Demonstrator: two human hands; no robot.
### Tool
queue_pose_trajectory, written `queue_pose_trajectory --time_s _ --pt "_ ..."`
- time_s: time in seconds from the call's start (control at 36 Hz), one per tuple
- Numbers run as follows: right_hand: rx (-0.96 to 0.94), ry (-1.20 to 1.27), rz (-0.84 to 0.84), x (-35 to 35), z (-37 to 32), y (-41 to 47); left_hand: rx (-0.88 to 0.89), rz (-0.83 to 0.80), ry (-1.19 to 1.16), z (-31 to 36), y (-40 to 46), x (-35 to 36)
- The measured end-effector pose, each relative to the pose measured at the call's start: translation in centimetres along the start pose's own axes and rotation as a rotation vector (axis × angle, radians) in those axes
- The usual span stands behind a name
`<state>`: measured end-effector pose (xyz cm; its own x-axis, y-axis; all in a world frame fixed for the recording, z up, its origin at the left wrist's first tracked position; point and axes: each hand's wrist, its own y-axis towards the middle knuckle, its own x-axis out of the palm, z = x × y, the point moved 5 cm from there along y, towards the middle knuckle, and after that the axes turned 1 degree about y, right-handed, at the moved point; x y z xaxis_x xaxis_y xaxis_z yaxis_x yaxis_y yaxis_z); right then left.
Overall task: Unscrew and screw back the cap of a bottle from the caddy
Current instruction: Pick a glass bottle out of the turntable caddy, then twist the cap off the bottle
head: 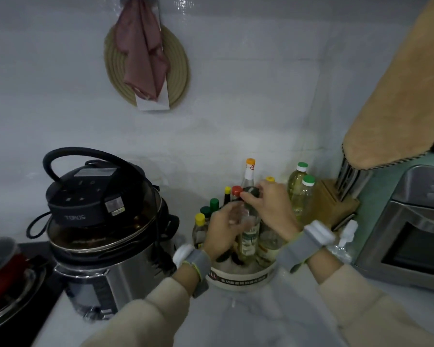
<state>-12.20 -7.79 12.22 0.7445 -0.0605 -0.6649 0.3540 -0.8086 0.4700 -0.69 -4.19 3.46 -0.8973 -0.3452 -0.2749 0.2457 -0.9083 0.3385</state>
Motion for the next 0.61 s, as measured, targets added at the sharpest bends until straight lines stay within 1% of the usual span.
queue_pose_trajectory --time_s 0.08,0.17,0.22,0.39,0.47,0.61 --pt "-0.056 -0.006 0.051 -1.5 -2.3 0.4 0.043 0.017 -0.018 2.5 0.1 -1.7" --pt "-0.102 0.026 0.091 -2.2 -4.0 -0.3 0.048 0.032 -0.031 3.6 -0.9 -3.1" --pt "-0.126 0.053 0.088 -2.0 -4.7 -1.5 0.047 0.037 -0.014 3.7 -2.3 -3.8" --pt "-0.128 0.059 0.025 0.4 -4.4 -4.6 0.003 0.017 0.041 1.6 -6.0 -4.8" --pt "-0.126 0.083 -0.021 2.0 -3.8 -7.0 -0.047 0.001 0.081 -0.1 -8.3 -4.9" --pt "-0.075 0.104 -0.1 5.2 -2.5 -10.3 -0.125 -0.009 0.121 -3.2 -11.8 -5.1"
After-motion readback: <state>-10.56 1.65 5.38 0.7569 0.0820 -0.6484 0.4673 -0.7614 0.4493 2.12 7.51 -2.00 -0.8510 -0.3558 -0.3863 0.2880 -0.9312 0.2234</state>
